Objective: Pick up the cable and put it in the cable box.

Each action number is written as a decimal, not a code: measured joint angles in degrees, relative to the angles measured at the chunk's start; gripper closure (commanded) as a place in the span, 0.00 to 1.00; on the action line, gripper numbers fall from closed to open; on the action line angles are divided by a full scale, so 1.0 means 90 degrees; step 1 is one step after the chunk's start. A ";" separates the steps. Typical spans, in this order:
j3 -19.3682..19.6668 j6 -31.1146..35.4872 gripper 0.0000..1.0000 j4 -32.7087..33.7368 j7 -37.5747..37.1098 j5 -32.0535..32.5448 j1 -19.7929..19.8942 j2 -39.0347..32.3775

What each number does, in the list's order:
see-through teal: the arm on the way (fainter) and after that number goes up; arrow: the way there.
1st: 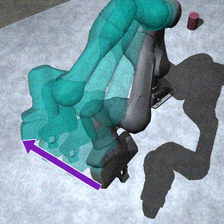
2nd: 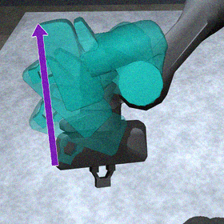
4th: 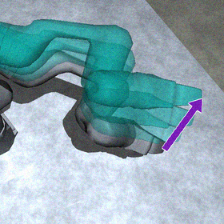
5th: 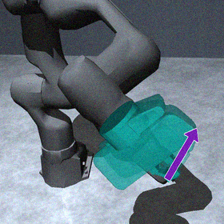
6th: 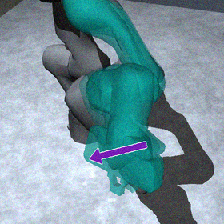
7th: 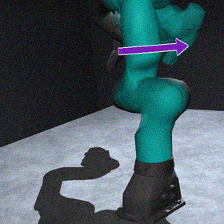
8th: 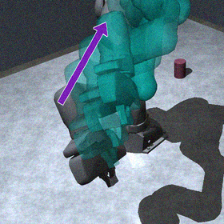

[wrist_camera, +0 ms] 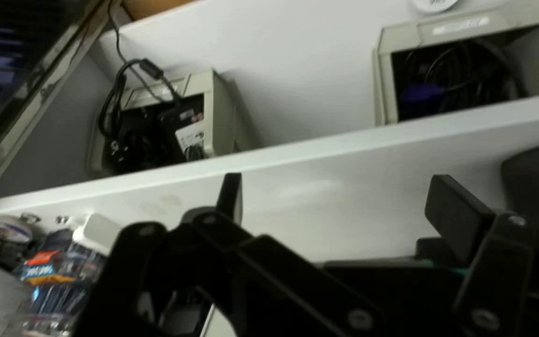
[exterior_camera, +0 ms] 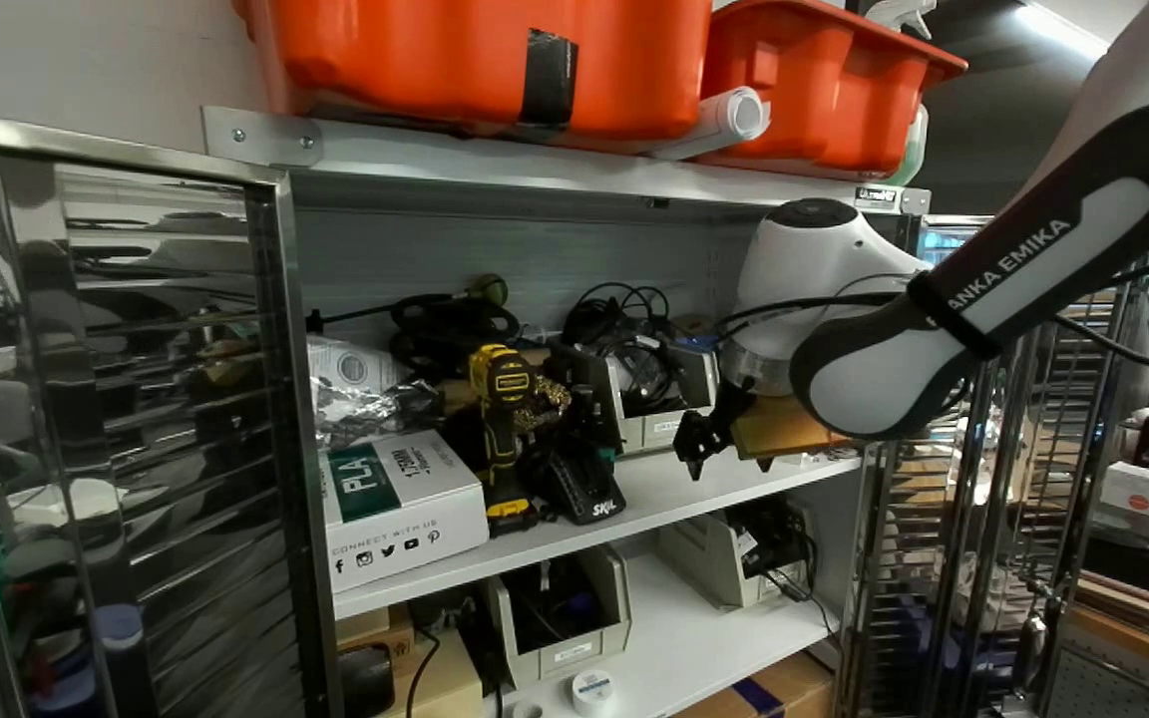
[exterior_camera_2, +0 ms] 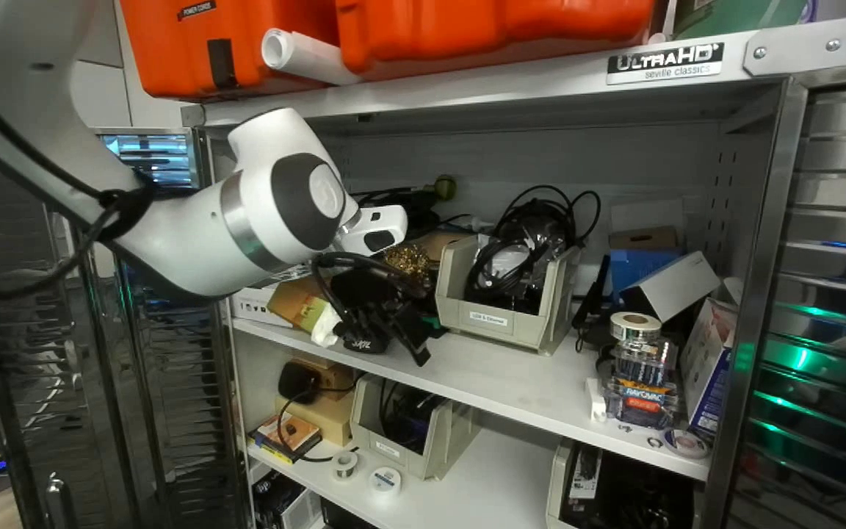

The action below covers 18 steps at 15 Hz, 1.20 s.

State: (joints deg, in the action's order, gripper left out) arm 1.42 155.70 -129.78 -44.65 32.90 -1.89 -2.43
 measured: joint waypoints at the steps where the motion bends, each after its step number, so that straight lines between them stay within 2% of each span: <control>1: -0.0113 -0.0042 0.00 -0.0191 0.0498 -0.0552 -0.0017 0.0110; 4: -0.0397 -0.0734 0.00 -0.0355 0.1954 -0.2171 -0.0134 0.0370; 6: -0.0484 -0.1723 0.00 -0.0131 0.2886 -0.3193 -0.0209 0.0583; 8: -0.0416 -0.2815 0.00 0.0184 0.3677 -0.3859 -0.0183 0.0750; 11: -0.0296 -0.4411 0.00 0.0708 0.4132 -0.4059 -0.0100 0.0779; 18: -0.0312 -0.7737 0.00 0.1962 0.4438 -0.3984 -0.0018 0.0615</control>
State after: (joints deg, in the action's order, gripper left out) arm -1.39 86.07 -112.13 -4.71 -2.96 -2.04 3.11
